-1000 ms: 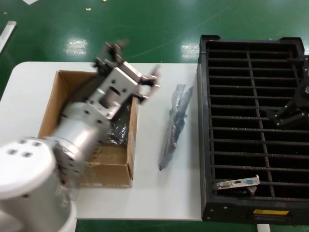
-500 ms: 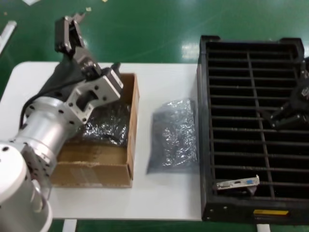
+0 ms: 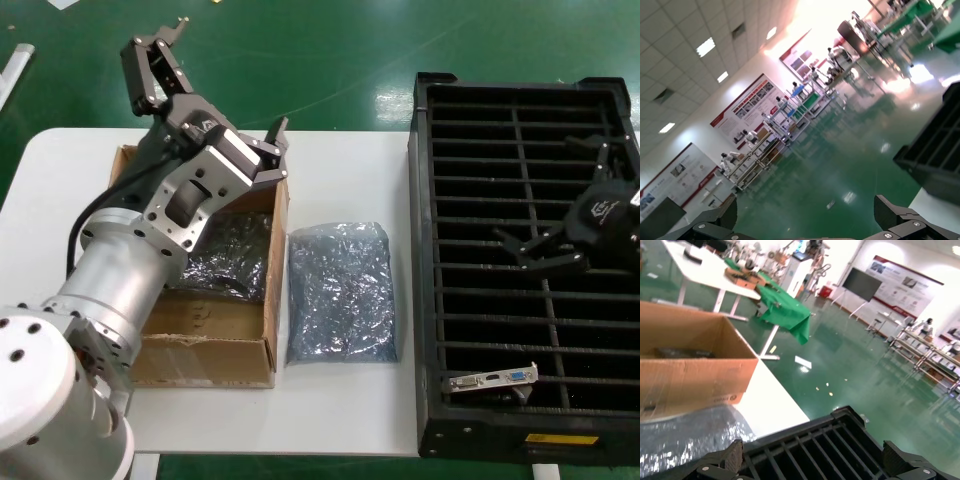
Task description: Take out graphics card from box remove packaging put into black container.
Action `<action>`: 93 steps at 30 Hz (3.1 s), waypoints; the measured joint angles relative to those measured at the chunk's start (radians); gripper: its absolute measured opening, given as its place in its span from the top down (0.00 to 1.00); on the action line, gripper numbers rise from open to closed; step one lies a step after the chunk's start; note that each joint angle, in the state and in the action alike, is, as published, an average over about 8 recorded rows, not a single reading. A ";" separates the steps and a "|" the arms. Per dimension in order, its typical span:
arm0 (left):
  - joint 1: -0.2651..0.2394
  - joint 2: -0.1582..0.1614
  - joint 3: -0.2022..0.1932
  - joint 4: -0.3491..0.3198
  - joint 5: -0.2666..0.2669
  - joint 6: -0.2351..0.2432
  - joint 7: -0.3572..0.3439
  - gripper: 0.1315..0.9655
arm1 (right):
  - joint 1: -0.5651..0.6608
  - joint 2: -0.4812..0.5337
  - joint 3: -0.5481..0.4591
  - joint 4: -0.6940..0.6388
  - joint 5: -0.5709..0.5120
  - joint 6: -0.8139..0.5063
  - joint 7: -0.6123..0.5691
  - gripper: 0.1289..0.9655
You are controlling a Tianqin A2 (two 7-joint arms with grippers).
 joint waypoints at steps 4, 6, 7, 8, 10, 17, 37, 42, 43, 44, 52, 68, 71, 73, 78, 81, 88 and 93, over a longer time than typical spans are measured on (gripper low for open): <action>0.054 0.033 -0.062 0.020 0.048 0.046 -0.059 0.01 | -0.046 -0.022 0.015 0.017 0.020 0.046 -0.005 0.00; 0.080 0.050 -0.092 0.029 0.072 0.069 -0.089 0.00 | -0.069 -0.033 0.023 0.026 0.030 0.068 -0.008 0.00; 0.094 0.058 -0.108 0.034 0.084 0.080 -0.104 0.00 | -0.080 -0.038 0.027 0.030 0.035 0.080 -0.009 0.00; 0.107 0.066 -0.123 0.039 0.096 0.091 -0.118 0.00 | -0.091 -0.044 0.031 0.035 0.040 0.091 -0.010 0.00; 0.133 0.082 -0.154 0.049 0.120 0.114 -0.148 0.00 | -0.114 -0.054 0.038 0.043 0.050 0.114 -0.013 0.00; 0.227 0.140 -0.261 0.084 0.204 0.194 -0.251 0.00 | -0.194 -0.092 0.065 0.074 0.086 0.194 -0.022 0.00; 0.493 0.305 -0.569 0.182 0.445 0.423 -0.548 0.00 | -0.421 -0.201 0.142 0.161 0.186 0.422 -0.048 0.00; 0.558 0.346 -0.646 0.206 0.505 0.480 -0.622 0.00 | -0.478 -0.228 0.161 0.183 0.211 0.479 -0.055 0.00; 0.572 0.354 -0.661 0.211 0.517 0.492 -0.636 0.00 | -0.489 -0.234 0.165 0.187 0.217 0.491 -0.056 0.00; 0.585 0.362 -0.676 0.216 0.529 0.503 -0.651 0.00 | -0.500 -0.239 0.168 0.191 0.221 0.502 -0.057 0.00; 0.692 0.428 -0.799 0.256 0.625 0.594 -0.769 0.00 | -0.592 -0.282 0.199 0.226 0.262 0.593 -0.067 0.00; 0.747 0.462 -0.864 0.276 0.675 0.642 -0.831 0.00 | -0.639 -0.305 0.215 0.244 0.283 0.641 -0.073 0.00; 0.747 0.462 -0.864 0.276 0.675 0.642 -0.831 0.00 | -0.639 -0.305 0.215 0.244 0.283 0.641 -0.073 0.00; 0.747 0.462 -0.864 0.276 0.675 0.642 -0.831 0.00 | -0.639 -0.305 0.215 0.244 0.283 0.641 -0.073 0.00; 0.747 0.462 -0.864 0.276 0.675 0.642 -0.831 0.00 | -0.639 -0.305 0.215 0.244 0.283 0.641 -0.073 0.00; 0.747 0.462 -0.864 0.276 0.675 0.642 -0.831 0.00 | -0.639 -0.305 0.215 0.244 0.283 0.641 -0.073 0.00; 0.747 0.462 -0.864 0.276 0.675 0.642 -0.831 0.00 | -0.639 -0.305 0.215 0.244 0.283 0.641 -0.073 0.00; 0.747 0.462 -0.864 0.276 0.675 0.642 -0.831 0.00 | -0.639 -0.305 0.215 0.244 0.283 0.641 -0.073 0.00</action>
